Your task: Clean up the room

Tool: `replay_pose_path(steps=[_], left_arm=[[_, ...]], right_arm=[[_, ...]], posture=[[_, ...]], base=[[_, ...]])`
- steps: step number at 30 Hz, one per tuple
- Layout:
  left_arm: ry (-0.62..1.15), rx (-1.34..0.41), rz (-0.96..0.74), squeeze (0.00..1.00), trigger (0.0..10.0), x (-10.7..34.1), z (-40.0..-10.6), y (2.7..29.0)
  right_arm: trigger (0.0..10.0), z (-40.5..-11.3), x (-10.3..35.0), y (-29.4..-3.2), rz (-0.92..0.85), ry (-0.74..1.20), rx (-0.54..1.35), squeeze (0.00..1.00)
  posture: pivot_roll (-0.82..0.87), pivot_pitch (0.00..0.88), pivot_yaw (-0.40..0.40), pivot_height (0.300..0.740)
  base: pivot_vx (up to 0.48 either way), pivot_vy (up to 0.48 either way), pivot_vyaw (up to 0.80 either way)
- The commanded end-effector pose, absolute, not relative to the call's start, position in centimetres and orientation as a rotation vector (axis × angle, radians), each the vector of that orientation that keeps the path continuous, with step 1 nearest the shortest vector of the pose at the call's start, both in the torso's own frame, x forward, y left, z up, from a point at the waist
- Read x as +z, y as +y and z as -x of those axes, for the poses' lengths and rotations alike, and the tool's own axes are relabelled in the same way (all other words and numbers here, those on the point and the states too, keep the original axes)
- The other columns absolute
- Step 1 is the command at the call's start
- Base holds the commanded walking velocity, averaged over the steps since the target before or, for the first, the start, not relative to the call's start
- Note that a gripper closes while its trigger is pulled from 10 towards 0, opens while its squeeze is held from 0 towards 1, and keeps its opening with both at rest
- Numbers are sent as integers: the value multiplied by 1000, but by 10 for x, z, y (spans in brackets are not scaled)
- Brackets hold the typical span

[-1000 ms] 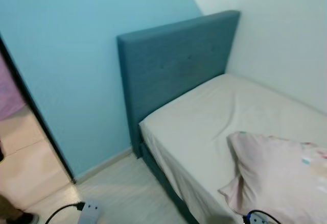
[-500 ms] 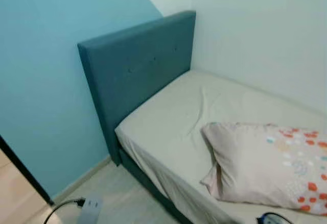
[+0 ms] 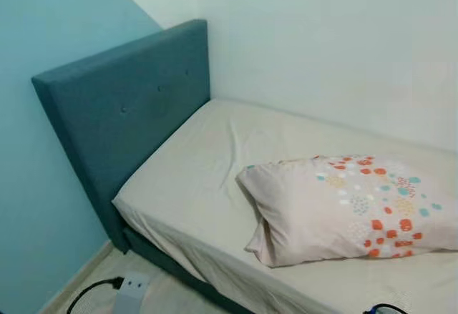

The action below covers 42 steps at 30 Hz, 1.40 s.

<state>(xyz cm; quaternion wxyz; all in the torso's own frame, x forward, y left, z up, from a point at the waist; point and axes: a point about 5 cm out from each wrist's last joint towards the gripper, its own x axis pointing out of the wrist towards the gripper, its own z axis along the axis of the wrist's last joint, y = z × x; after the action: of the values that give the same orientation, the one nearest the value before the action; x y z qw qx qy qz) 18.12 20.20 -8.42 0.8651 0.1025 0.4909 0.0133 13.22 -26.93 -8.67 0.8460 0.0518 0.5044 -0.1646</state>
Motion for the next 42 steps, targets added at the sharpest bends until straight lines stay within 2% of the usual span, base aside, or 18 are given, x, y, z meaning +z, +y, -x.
replay_pose_path(steps=[1, 9, 15, 21, 26, 27, 29, 36, 42], left_arm=[[1006, 12, -199, 0, 10000, -82, -187, 199], [983, -20, -146, 0, 10000, -80, -192, 192], [987, -29, -143, 0, 10000, -81, -191, 191], [1019, -23, -153, 0, 10000, -83, -185, 196], [1022, -15, -142, 0, 10000, -83, -185, 197], [1023, -16, -137, 0, 10000, -83, -184, 196], [1023, -18, -136, 0, 10000, -83, -184, 196], [1023, -24, -131, 0, 10000, -84, -184, 194], [1024, -11, -120, 0, 10000, -84, -183, 194]], right_arm=[[10000, -134, -87, -266, -114, 1062, -353, 0], [10000, -145, -88, -252, -141, 1037, -354, 0], [10000, -159, -79, -260, -195, 962, -392, 0], [10000, -187, -58, -279, -204, 820, -387, 0], [10000, -199, -51, -278, -199, 765, -345, 0], [10000, -213, -43, -275, -162, 709, -283, 0], [10000, -218, -39, -273, -163, 685, -267, 0], [10000, -226, -35, -270, -178, 658, -221, 0], [10000, -229, -36, -263, -77, 716, -123, 0]], posture=[[-77, 0, 22, 720], [-78, 0, 24, 720], [-79, 0, 29, 720], [-83, 0, 31, 720], [-84, 0, 29, 720], [-85, 0, 27, 720], [-87, 0, 25, 720], [-89, 0, 24, 720], [-91, 0, 23, 720]], base=[[0, 0, -706], [0, 0, -702], [0, 0, -704], [0, -108, 0], [0, -480, 0], [0, -480, 781], [0, -480, 781], [0, -480, 781], [0, -227, 260]])
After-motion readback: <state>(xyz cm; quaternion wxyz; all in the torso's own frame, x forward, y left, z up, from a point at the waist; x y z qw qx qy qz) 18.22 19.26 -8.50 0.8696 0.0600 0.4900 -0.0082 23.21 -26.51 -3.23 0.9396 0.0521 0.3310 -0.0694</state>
